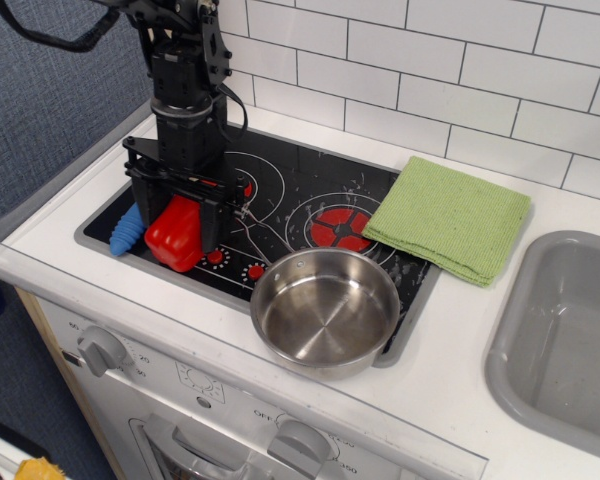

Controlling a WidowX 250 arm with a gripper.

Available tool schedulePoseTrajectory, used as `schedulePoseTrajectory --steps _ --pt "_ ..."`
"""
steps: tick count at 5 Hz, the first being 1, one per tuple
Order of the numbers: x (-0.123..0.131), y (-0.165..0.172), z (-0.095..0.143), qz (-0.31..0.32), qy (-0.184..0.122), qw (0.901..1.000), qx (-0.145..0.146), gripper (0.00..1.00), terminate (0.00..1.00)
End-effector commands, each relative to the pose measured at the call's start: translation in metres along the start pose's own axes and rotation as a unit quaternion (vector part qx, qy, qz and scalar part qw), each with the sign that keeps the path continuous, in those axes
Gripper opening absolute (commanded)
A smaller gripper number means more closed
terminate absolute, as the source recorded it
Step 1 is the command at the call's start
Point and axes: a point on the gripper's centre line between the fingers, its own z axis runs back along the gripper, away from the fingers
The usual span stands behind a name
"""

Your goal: Put the red pepper in the silver pot.

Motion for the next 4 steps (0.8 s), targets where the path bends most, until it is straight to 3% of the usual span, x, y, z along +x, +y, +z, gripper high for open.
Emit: schedulePoseTrajectory --steps 1,2,3,4 --pt "-0.012 -0.011 0.074 0.052 -0.062 0.9941 0.072 0.00 0.00" --pt "-0.004 -0.041 0.097 0.018 -0.107 0.9916 0.070 0.00 0.00" --pt "0.019 -0.092 0.094 -0.059 -0.113 0.9909 0.043 0.00 0.00" --pt "0.020 -0.129 0.085 -0.098 -0.099 0.9899 0.028 0.00 0.00"
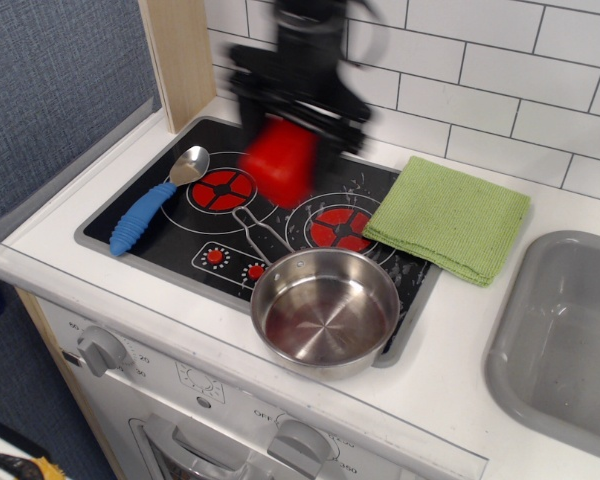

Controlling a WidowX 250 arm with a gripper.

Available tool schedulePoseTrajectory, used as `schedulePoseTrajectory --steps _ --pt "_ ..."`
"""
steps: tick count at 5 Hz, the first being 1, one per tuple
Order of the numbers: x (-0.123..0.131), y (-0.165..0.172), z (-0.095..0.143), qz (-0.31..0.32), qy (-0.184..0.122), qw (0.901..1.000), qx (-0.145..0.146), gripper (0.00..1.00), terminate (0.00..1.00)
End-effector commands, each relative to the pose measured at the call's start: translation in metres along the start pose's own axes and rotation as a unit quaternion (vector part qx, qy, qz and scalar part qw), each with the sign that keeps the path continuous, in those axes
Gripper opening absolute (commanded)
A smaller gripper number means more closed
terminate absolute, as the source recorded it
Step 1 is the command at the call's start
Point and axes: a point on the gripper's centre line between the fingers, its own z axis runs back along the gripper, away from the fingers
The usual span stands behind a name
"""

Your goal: Put the red pepper in the silver pot.

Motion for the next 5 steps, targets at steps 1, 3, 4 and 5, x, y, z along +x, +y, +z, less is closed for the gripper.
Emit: schedulePoseTrajectory --steps 1,3,4,5 --pt "-0.003 -0.054 0.000 -0.051 -0.001 0.9984 -0.025 0.00 0.00" --pt "-0.016 -0.062 -0.007 -0.049 0.045 0.9974 -0.029 0.00 0.00" --pt "-0.026 -0.062 -0.009 -0.040 0.065 0.9966 -0.032 0.00 0.00" --pt "-0.035 -0.064 -0.012 -0.043 0.079 0.9954 -0.034 0.00 0.00"
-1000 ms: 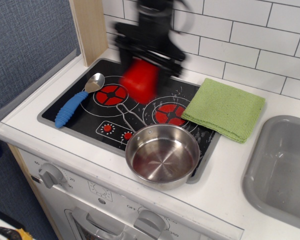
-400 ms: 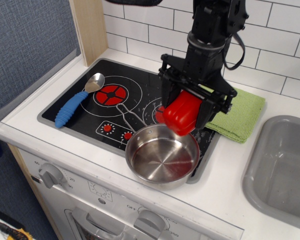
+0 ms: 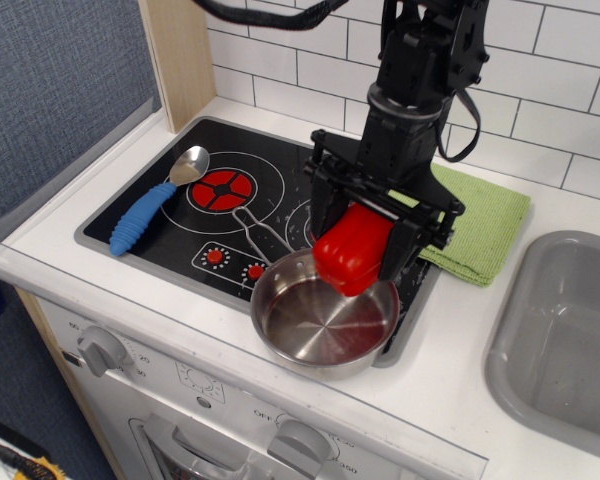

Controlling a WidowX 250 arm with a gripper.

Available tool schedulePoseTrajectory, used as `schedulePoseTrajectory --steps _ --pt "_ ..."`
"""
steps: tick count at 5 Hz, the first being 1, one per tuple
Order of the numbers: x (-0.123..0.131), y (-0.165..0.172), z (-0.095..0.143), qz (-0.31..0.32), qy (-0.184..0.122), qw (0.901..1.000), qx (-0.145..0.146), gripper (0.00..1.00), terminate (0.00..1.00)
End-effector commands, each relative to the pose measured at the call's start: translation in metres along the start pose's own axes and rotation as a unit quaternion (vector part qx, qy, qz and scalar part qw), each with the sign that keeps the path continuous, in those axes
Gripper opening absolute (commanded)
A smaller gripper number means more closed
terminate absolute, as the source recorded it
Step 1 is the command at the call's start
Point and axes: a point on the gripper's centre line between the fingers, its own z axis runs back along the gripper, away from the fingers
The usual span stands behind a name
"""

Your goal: Put the red pepper in the silver pot.

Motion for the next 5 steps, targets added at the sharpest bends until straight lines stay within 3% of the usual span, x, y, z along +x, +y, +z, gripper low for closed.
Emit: schedulePoseTrajectory --steps 1,2,4,5 --pt "-0.018 -0.014 0.003 -0.011 0.001 0.9999 0.003 0.00 0.00" --pt "-0.018 -0.013 0.003 -0.009 -0.003 0.9999 0.007 1.00 0.00" --pt "-0.020 -0.008 0.011 0.006 -0.015 0.9998 0.014 1.00 0.00" --pt "-0.024 0.002 0.025 0.032 -0.051 0.9981 0.006 1.00 0.00"
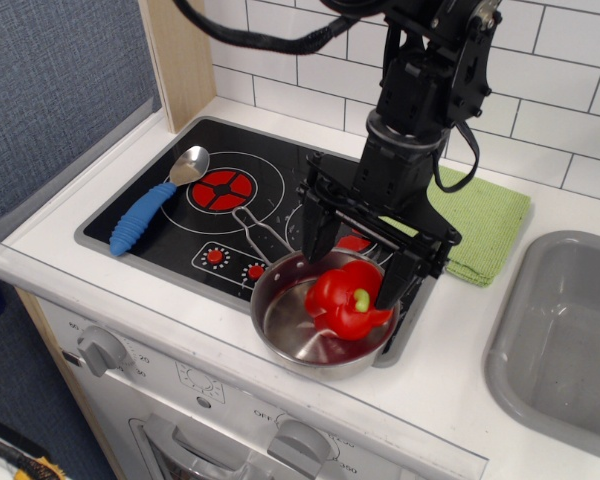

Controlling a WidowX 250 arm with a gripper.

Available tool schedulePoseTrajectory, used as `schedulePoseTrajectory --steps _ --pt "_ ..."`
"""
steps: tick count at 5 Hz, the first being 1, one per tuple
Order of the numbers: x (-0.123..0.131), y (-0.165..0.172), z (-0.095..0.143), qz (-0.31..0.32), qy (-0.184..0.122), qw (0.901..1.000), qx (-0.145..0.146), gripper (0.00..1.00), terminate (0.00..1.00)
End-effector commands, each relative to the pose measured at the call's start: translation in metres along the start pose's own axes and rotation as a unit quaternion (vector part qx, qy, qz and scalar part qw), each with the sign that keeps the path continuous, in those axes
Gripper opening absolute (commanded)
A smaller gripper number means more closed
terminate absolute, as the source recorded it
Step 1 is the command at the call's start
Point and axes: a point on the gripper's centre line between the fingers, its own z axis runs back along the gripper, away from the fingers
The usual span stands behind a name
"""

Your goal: Put the red pepper in the silver pot.

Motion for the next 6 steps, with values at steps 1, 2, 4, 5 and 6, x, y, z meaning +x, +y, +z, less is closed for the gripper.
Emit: schedulePoseTrajectory --steps 1,2,4,5,6 --pt "-0.0140 0.0158 0.0350 0.032 -0.101 0.9940 -0.029 1.00 0.00" --pt "-0.0121 0.0190 0.0396 0.032 -0.120 0.9914 -0.039 1.00 0.00" --pt "-0.0059 0.0187 0.0302 0.014 -0.089 0.9958 -0.019 1.00 0.00" --pt "-0.0059 0.0187 0.0302 0.014 -0.089 0.9958 -0.019 1.00 0.00" --pt "-0.0059 0.0187 0.0302 0.014 -0.089 0.9958 -0.019 1.00 0.00"
